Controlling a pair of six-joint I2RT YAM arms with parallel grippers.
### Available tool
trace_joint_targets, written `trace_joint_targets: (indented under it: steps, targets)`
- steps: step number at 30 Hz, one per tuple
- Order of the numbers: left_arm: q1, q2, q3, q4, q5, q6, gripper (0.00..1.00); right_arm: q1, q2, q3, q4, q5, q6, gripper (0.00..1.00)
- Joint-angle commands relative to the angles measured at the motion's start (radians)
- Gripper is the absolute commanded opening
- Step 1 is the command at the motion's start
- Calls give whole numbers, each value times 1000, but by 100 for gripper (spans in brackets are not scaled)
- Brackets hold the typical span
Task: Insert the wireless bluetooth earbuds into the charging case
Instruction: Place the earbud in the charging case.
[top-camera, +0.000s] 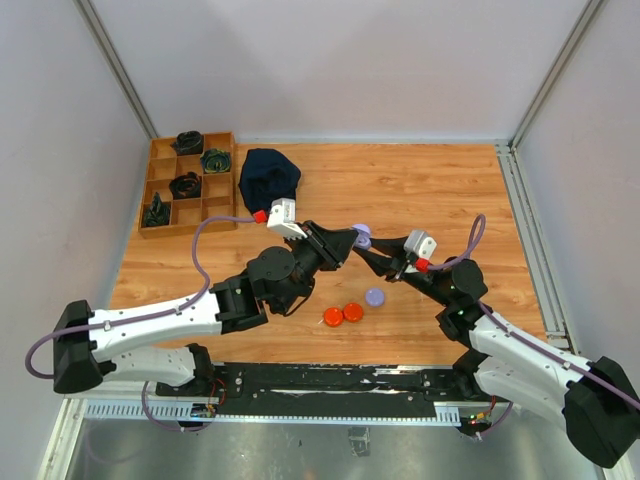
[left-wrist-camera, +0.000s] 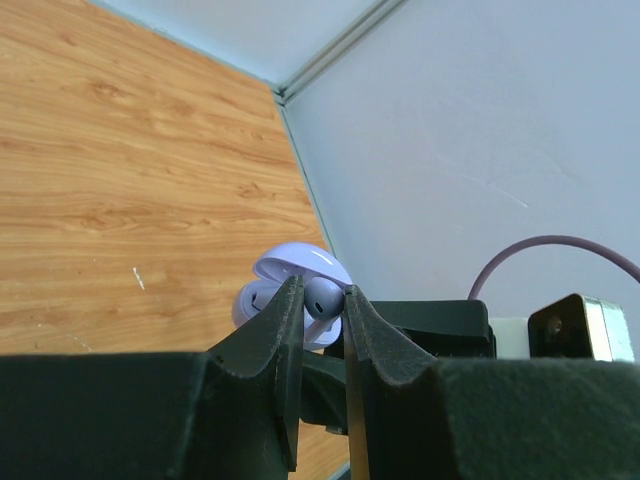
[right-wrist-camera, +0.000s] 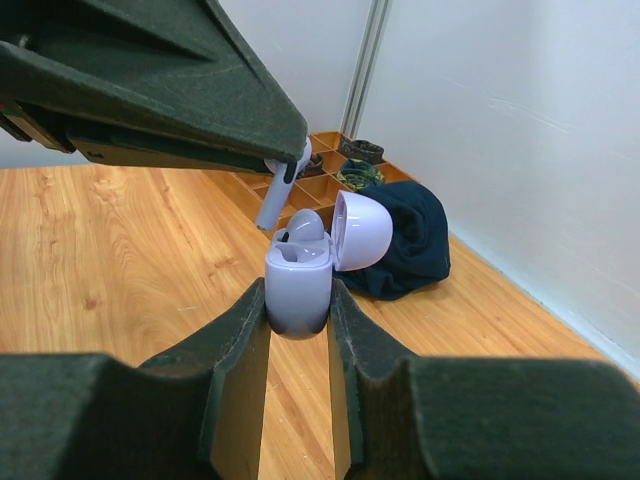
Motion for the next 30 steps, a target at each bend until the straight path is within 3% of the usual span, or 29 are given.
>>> trace_joint_targets:
  steps: [1, 30]
  targets:
    - [-12, 15, 24, 52, -56, 26, 13, 19, -14, -7, 54, 12, 10, 6]
    - [-31, 33, -12, 88, -70, 58, 14, 20, -43, -7, 33, 15, -4, 6]
